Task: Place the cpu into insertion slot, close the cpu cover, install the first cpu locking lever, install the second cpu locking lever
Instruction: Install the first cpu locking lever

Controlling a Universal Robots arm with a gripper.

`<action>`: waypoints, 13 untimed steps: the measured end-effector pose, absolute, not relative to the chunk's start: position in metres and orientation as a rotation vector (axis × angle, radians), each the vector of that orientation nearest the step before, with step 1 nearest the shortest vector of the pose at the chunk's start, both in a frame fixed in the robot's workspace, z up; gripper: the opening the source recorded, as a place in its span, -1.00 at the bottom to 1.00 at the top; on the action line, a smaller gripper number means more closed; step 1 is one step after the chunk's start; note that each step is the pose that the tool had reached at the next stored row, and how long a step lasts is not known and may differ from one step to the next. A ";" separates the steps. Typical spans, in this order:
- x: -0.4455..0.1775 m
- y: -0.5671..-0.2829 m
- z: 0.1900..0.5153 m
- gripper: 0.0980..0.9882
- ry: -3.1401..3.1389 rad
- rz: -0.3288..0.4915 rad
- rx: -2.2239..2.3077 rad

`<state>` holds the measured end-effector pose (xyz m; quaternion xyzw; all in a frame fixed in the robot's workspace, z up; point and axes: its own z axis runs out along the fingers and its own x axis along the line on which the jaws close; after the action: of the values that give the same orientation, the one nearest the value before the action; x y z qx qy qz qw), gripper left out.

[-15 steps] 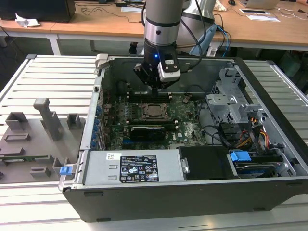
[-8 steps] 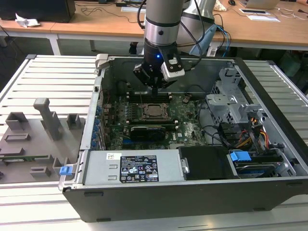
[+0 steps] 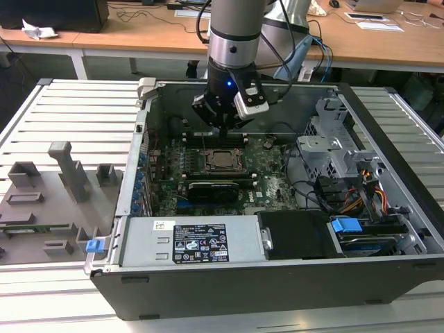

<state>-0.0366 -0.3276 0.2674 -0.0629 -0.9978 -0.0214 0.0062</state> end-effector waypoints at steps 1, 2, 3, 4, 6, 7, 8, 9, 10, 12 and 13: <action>-0.037 -0.328 0.267 -0.98 -3.124 -0.066 -0.167; -0.037 -0.328 0.267 -0.98 -3.125 -0.066 -0.117; -0.037 -0.328 0.267 -0.98 -3.126 -0.066 -0.089; -0.037 -0.328 0.267 -0.98 -3.126 -0.066 -0.064; -0.037 -0.328 0.267 -0.98 -3.126 -0.065 0.012; -0.037 -0.328 0.267 -0.98 -3.125 -0.065 0.033; -0.037 -0.328 0.267 -0.98 -3.125 -0.065 0.057; -0.037 -0.328 0.267 -0.98 -3.124 -0.065 0.079; -0.037 -0.328 0.267 -0.98 -3.122 -0.065 0.110; -0.037 -0.328 0.267 -0.98 -3.119 -0.064 0.169; -0.037 -0.328 0.267 -0.98 -3.117 -0.064 0.200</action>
<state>-0.0367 -0.3277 0.2674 0.0641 -0.9977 -0.0204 0.0088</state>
